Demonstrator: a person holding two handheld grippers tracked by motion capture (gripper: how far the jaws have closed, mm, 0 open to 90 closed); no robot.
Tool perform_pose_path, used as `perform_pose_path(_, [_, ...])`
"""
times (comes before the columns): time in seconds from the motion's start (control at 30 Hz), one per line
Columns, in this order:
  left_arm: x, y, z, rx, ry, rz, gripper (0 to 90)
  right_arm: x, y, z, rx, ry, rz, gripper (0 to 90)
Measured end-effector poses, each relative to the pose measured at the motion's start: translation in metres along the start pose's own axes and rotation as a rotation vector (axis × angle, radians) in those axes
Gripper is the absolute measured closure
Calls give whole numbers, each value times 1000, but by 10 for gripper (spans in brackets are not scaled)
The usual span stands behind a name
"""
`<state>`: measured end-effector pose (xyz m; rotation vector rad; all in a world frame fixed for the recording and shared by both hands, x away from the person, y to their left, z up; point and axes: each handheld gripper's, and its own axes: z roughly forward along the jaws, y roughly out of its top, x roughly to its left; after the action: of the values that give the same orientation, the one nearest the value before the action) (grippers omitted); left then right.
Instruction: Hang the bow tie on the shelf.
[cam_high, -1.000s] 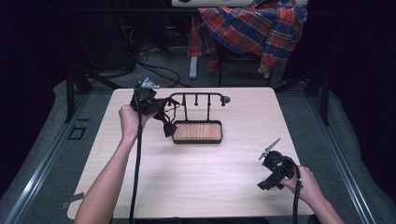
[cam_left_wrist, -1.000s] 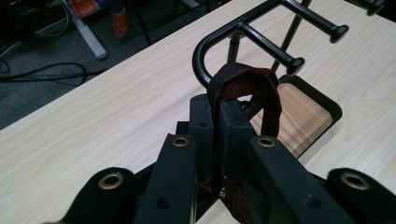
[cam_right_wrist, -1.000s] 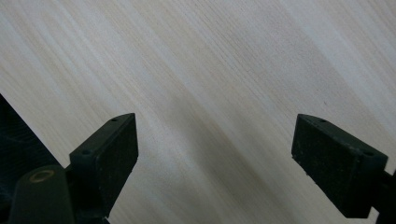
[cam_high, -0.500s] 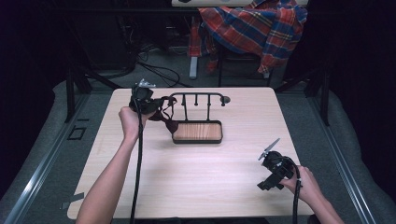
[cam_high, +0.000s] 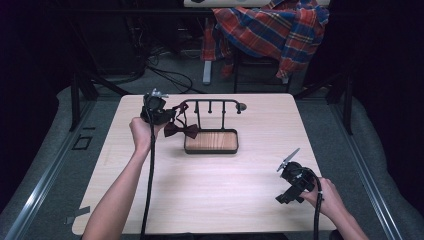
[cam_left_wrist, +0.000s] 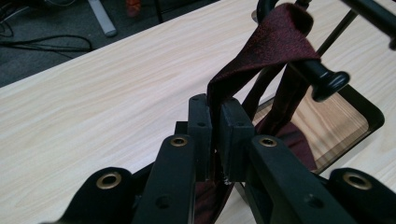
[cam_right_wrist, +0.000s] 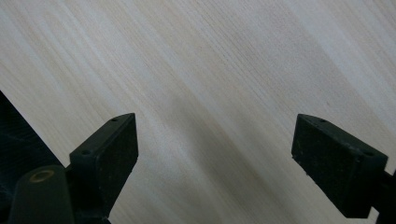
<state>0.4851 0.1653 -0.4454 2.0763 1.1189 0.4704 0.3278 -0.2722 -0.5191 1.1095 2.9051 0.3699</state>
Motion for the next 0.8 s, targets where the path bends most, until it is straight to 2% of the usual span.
perform_pose_path(0.27, [1,-4,7,22,-23,1,836,0,0,0,-5,8,-2,142])
perform_pose_path(0.53, [2,-5,7,25,-27,0,765,0,0,0,-5,12,-6,142])
perform_pose_path(0.67, [0,-4,6,24,-19,2,681,1,0,0,-5,8,-9,142])
perform_pose_path(0.7, [0,-4,5,22,-9,3,637,1,0,0,-5,8,-9,142])
perform_pose_path(0.73, [-1,-3,4,13,20,3,590,1,0,-1,-6,8,-9,142])
perform_pose_path(0.8, [-2,-3,3,10,26,0,535,2,0,-1,-12,12,-8,142])
